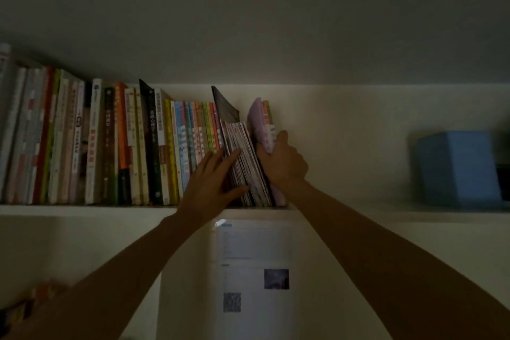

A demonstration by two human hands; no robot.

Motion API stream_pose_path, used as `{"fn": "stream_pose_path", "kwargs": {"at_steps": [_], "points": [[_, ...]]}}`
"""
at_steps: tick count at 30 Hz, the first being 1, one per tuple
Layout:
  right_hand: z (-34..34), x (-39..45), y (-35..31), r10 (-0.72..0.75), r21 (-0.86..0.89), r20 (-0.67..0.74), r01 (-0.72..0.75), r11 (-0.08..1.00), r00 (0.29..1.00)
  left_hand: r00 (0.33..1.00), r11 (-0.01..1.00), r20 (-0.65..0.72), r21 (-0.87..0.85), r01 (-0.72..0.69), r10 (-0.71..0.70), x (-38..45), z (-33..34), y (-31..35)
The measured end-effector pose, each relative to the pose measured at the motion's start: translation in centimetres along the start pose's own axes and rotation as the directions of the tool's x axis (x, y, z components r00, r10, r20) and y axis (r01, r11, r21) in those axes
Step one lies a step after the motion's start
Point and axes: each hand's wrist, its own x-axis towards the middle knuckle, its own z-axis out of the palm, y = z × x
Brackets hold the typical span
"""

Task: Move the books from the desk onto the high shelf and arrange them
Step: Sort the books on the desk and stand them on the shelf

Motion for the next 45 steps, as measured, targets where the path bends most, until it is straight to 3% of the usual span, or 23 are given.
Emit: {"fn": "stream_pose_path", "kwargs": {"at_steps": [3, 5, 7, 12, 15, 18, 20, 22, 25, 28, 30, 33, 37, 42, 45], "points": [[0.2, 0.4, 0.9, -0.024, 0.107, 0.252, -0.004, 0.994, 0.967, 0.998, 0.995, -0.054, -0.092, -0.048, 0.044, 0.0, -0.1, -0.4], [-1.0, 0.5, 2.2, -0.061, 0.307, 0.446, -0.089, 0.948, 0.893, 0.993, 0.992, -0.099, -0.1, -0.075, 0.065, -0.1, -0.1, -0.4], [-1.9, 0.2, 3.3, -0.144, 0.467, 0.55, -0.16, 0.87, 0.823, 0.993, 0.995, -0.103, -0.069, -0.066, 0.058, -0.1, 0.1, -0.4], [-0.9, -0.5, 4.0, -0.239, 0.438, 0.407, 0.04, 0.898, 0.882, 0.996, 0.998, -0.076, -0.036, -0.047, 0.044, -0.2, 0.0, 0.0], [-1.4, -1.6, 3.7, -0.242, 0.399, 0.38, 0.078, 0.914, 0.893, 0.997, 0.998, -0.069, -0.049, -0.039, 0.035, -0.2, 0.0, 0.0], [-3.0, -3.2, 3.3, -0.237, 0.281, 0.31, 0.149, 0.948, 0.921, 0.979, 1.0, -0.204, 0.004, 0.005, -0.004, -0.8, 0.4, 0.4], [-4.7, -4.9, 4.0, -0.229, 0.258, 0.233, 0.167, 0.951, 0.945, 0.937, 0.996, -0.344, -0.029, -0.079, 0.064, -2.7, 1.0, 2.2], [-6.9, -7.5, 6.0, -0.263, 0.249, 0.145, 0.222, 0.943, 0.954, 0.905, 0.961, -0.387, -0.128, -0.245, 0.18, -5.4, 2.3, 5.1], [-10.4, -12.8, 10.7, -0.25, 0.197, 0.107, 0.226, 0.954, 0.962, 0.968, 0.907, -0.197, -0.36, -0.218, 0.154, -10.2, 5.6, 10.0], [-13.7, -18.7, 16.9, -0.052, 0.106, 0.223, 0.029, 0.994, 0.973, 0.979, 0.862, 0.053, -0.484, -0.148, 0.198, -14.1, 10.9, 13.9], [-15.6, -23.0, 22.0, 0.105, 0.014, 0.32, -0.115, 0.993, 0.942, 0.944, 0.825, 0.259, -0.565, -0.023, 0.203, -17.0, 15.4, 16.5], [-18.1, -31.3, 30.2, 0.364, -0.147, 0.382, -0.333, 0.931, 0.849, 0.814, 0.763, 0.542, -0.611, 0.211, 0.209, -23.3, 22.6, 20.9], [-21.3, -42.2, 40.1, 0.665, -0.321, 0.404, -0.584, 0.746, 0.628, 0.597, 0.755, 0.758, -0.547, 0.362, 0.263, -31.1, 31.4, 27.8], [-26.2, -50.2, 51.0, 0.869, -0.453, 0.396, -0.761, 0.465, 0.296, 0.369, 0.768, 0.882, -0.447, 0.459, 0.293, -37.0, 41.4, 36.4], [-28.7, -52.8, 56.8, 0.922, -0.48, 0.346, -0.812, 0.332, 0.172, 0.281, 0.755, 0.906, -0.419, 0.505, 0.315, -38.7, 46.0, 41.0]]}}
